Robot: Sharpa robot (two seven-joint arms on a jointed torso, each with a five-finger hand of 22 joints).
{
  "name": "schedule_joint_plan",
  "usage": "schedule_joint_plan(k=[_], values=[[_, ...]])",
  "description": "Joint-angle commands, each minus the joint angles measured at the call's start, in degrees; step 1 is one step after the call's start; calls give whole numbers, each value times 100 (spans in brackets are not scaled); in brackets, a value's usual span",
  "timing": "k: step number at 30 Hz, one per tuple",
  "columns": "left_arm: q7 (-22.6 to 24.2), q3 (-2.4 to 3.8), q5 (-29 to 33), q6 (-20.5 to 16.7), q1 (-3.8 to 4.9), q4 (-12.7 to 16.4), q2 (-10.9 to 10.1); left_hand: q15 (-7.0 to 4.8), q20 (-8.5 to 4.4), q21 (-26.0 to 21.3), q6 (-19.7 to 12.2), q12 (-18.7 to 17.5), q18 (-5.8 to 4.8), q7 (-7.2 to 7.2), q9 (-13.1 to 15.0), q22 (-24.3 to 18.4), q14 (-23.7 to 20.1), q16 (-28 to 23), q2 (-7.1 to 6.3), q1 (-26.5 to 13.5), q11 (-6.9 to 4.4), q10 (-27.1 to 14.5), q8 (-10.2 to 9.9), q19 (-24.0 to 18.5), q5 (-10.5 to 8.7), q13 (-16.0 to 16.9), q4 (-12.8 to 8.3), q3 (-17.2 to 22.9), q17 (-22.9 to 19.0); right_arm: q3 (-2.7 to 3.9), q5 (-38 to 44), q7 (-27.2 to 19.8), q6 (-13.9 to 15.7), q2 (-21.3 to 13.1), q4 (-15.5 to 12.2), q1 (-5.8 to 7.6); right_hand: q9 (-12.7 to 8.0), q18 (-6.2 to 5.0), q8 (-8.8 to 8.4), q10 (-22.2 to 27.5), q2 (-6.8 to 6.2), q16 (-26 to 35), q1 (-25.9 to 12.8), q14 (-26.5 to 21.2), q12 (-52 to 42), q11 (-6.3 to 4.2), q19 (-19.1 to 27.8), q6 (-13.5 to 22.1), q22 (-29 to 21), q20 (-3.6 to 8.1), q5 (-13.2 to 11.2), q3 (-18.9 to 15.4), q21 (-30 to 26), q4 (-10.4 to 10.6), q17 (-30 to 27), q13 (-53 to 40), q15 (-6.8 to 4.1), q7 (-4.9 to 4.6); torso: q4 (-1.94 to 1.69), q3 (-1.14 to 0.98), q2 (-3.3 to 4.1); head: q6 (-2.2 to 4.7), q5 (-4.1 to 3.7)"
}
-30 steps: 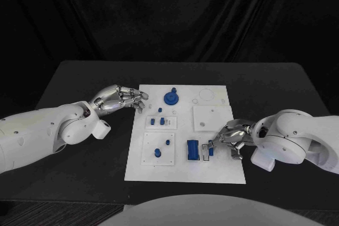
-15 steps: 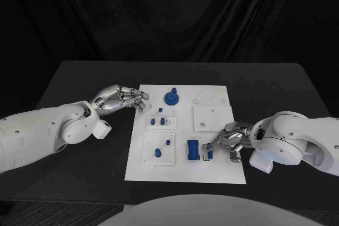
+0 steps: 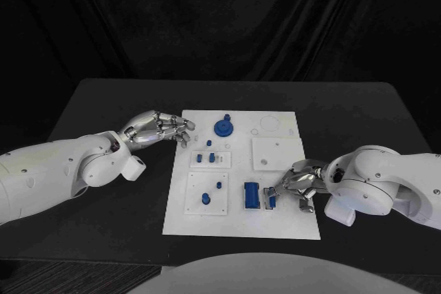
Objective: Assemble the parts on the task board
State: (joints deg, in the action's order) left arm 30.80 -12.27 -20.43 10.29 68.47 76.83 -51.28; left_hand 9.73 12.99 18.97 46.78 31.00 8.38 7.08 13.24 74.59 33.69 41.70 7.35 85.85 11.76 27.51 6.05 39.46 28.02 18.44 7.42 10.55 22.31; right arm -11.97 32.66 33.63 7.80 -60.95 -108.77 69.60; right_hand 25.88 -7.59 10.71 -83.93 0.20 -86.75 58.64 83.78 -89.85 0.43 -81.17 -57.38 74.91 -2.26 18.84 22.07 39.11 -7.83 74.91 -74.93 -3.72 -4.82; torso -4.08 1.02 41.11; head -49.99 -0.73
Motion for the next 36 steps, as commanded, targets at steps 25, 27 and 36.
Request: schedule_joint_plan(k=[25, 27, 36], values=[[2, 4, 48, 120, -25, 5, 15, 5, -20, 43, -43, 22, -95, 24, -11, 60, -46, 37, 9, -54, 49, 0, 20, -57, 53, -28, -15, 99, -15, 1, 153, 31, -289, 76, 10, -25, -73, -115, 36, -607, -199, 47, -134, 400, -15, 29, 75, 222, 142, -40, -1087, -924, -293, 493, 271, -1507, 37, -36, -2, 3, 4, -1, 22], [-2, 4, 48, 126, -26, 5, 15, 5, -20, 43, -43, 22, -95, 24, -11, 60, -46, 37, 9, -54, 49, 0, 20, -57, 53, -28, -15, 99, -15, 1, 195, 16, -323, 79, 7, -26, -73, -116, 47, -607, -208, 47, -124, 400, -15, 33, 77, 235, 135, -42, -1150, -974, -307, 509, 272, -1507, 40, -39, -2, 3, 5, -1, 21], [-20, 4, 48, 161, -33, 1, 21, 4, -23, 49, -46, 21, -98, 26, -12, 77, -45, 38, 5, -55, 50, 0, 21, -62, 58, -35, -24, 120, -17, 1, 539, -99, -376, 57, -30, -27, 361, -132, 786, -607, -186, 40, -213, 400, -15, -43, 95, 476, 83, 3, -1513, -1698, -417, 935, 298, -1507, -14, 40, -9, -2, 1, -1, 29]])
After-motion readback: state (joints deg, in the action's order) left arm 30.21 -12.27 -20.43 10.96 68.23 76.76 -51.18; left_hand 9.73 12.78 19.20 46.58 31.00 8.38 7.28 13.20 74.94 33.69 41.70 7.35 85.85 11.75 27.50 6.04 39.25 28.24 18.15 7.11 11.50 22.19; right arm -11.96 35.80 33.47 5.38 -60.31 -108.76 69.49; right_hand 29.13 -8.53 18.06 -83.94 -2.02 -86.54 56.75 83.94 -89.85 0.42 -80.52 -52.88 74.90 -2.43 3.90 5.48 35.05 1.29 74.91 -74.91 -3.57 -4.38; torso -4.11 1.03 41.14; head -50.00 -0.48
